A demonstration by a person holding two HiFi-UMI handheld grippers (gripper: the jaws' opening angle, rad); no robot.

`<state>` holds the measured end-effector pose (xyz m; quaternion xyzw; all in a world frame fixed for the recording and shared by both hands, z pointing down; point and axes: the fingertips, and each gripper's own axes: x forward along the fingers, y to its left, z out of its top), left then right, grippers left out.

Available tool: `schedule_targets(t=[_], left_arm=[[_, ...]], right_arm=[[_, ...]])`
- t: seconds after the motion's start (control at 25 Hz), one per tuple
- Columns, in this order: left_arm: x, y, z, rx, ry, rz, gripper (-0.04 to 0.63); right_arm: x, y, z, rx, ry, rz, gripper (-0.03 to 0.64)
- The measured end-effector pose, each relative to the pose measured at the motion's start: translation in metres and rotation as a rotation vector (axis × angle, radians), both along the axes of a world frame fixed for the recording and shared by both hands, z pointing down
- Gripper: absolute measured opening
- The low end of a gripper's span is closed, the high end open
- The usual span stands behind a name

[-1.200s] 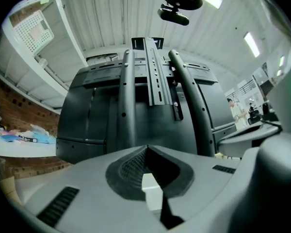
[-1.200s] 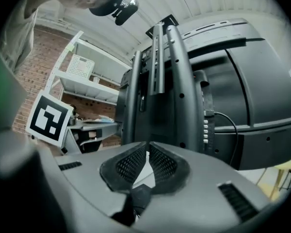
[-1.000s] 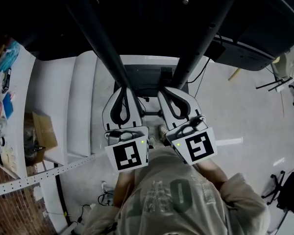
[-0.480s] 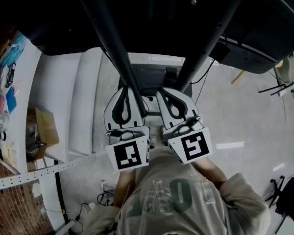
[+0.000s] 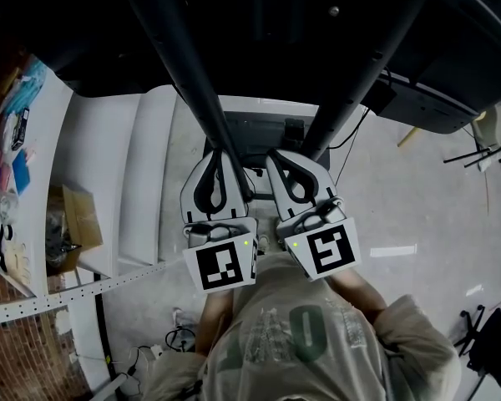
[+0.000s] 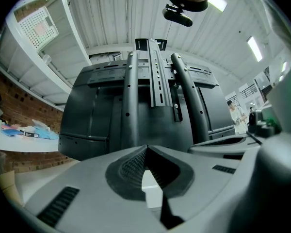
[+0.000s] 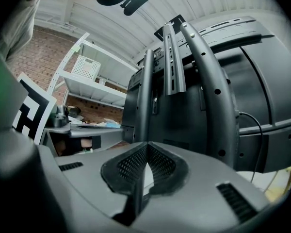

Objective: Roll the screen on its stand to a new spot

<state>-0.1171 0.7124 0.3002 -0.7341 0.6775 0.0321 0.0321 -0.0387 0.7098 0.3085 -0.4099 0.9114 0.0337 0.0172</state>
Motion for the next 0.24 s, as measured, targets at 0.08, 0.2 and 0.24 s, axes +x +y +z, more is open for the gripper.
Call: schedule_targets(t=[0.08, 0.2, 0.24], left_arm=[[-0.0016, -0.0006, 0.0017, -0.004, -0.010, -0.003, 0.015], [-0.0049, -0.0011, 0.0045, -0.013, -0.016, -0.010, 0.015], [-0.0063, -0.0013, 0.0057, -0.017, -0.020, -0.013, 0.015]], right_arm=[[-0.0021, -0.0007, 0.0001, 0.000, 0.003, -0.006, 0.020], [-0.0034, -0.0010, -0.0016, 0.000, -0.001, -0.009, 0.020], [-0.0036, -0.0011, -0.0023, 0.000, -0.003, -0.010, 0.020]])
